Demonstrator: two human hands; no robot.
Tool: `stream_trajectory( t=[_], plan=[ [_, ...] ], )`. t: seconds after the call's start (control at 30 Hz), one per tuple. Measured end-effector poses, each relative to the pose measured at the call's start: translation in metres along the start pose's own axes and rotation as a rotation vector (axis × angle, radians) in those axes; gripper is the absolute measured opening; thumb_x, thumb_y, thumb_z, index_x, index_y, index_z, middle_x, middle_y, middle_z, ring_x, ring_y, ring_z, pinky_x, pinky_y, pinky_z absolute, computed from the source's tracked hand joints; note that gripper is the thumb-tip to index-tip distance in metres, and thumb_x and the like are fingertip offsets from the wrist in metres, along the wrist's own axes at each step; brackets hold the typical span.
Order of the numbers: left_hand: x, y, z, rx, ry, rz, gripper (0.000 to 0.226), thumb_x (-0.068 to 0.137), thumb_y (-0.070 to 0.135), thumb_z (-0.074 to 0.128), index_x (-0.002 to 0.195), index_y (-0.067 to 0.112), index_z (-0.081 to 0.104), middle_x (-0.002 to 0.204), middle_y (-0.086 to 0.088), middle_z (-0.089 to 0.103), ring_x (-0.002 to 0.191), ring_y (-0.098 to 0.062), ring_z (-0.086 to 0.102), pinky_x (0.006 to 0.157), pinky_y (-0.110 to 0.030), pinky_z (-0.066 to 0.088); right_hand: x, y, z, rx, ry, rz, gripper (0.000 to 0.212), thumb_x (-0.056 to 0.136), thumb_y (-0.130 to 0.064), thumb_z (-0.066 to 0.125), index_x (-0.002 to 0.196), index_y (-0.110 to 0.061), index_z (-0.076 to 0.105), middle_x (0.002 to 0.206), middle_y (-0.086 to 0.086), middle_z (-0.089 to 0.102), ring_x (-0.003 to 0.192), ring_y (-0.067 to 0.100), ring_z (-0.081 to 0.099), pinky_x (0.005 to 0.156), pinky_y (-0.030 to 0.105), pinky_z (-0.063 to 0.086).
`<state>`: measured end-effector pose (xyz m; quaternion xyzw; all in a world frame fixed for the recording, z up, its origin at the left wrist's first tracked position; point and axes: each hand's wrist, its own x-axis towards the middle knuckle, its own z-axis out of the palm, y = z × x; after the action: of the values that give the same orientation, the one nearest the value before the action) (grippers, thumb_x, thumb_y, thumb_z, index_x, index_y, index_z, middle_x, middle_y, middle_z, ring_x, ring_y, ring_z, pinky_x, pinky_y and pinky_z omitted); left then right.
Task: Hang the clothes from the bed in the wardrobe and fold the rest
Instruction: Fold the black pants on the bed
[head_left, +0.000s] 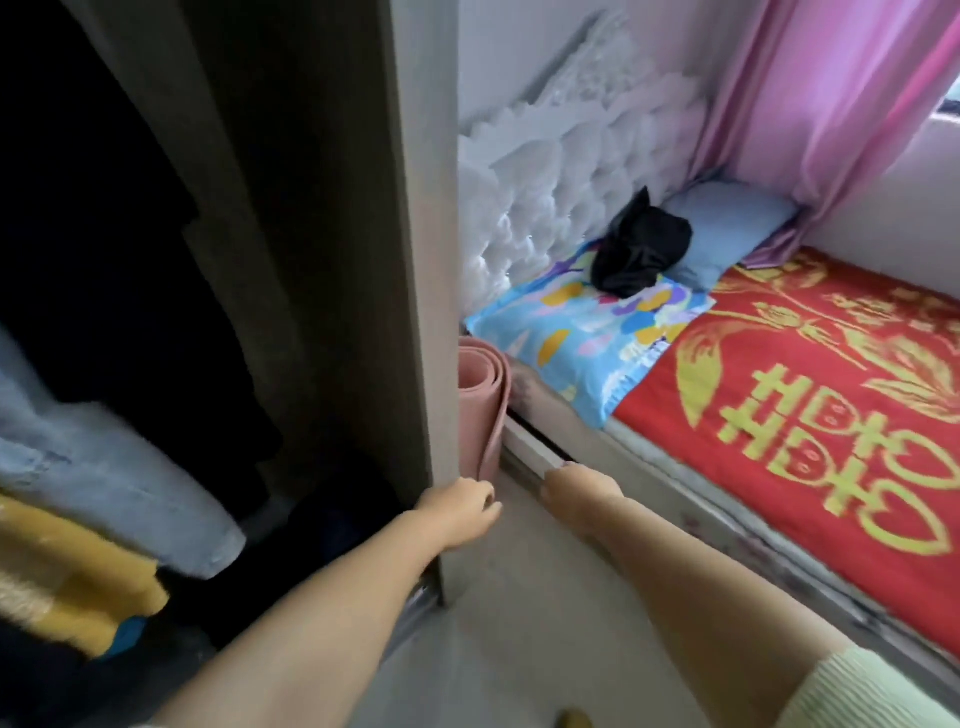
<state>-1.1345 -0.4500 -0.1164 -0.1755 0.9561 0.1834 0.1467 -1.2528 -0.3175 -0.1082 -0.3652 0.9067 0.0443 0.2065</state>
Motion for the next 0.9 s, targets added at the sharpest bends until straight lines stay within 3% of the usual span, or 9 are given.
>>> stream_trajectory(
  t=[0.1,0.3,0.6,0.9],
  plan=[
    [0.031,0.032,-0.007,0.03,-0.024,0.076,0.036,0.097,0.041,0.037,0.116,0.018,0.058,0.125,-0.009,0.058,0.114,-0.03,0.055,0.089,-0.036,0.045,-0.007,0.046,-0.005,0.039,0.024,0.079,0.033,0.096,-0.026,0.037,0.117,-0.015,0.06,0.121,0.005,0.058,0.112,0.026,0.056,0.085,0.036,0.048],
    [0.095,0.099,-0.019,0.135,-0.043,0.188,0.034,0.098,0.038,0.037,0.113,0.015,0.057,0.125,-0.009,0.058,0.114,-0.028,0.054,0.085,-0.033,0.042,-0.005,0.134,-0.021,0.04,0.029,0.176,0.033,0.098,-0.029,0.038,0.117,-0.013,0.059,0.12,0.005,0.06,0.109,0.026,0.058,0.084,0.039,0.05],
    [0.225,0.198,-0.049,0.152,-0.018,0.165,0.036,0.098,0.038,0.037,0.114,0.013,0.057,0.122,-0.009,0.059,0.11,-0.029,0.056,0.084,-0.035,0.044,0.062,0.27,-0.073,0.109,0.103,0.197,0.033,0.098,-0.027,0.035,0.109,-0.011,0.061,0.107,0.005,0.059,0.095,0.026,0.06,0.067,0.032,0.045],
    [0.332,0.271,-0.061,0.107,-0.039,0.139,0.037,0.097,0.039,0.037,0.117,0.015,0.057,0.121,-0.008,0.06,0.109,-0.029,0.056,0.086,-0.036,0.045,0.136,0.38,-0.11,0.092,0.065,0.193,0.037,0.1,-0.03,0.034,0.12,-0.01,0.057,0.12,0.009,0.057,0.105,0.029,0.059,0.07,0.032,0.044]
  ],
)
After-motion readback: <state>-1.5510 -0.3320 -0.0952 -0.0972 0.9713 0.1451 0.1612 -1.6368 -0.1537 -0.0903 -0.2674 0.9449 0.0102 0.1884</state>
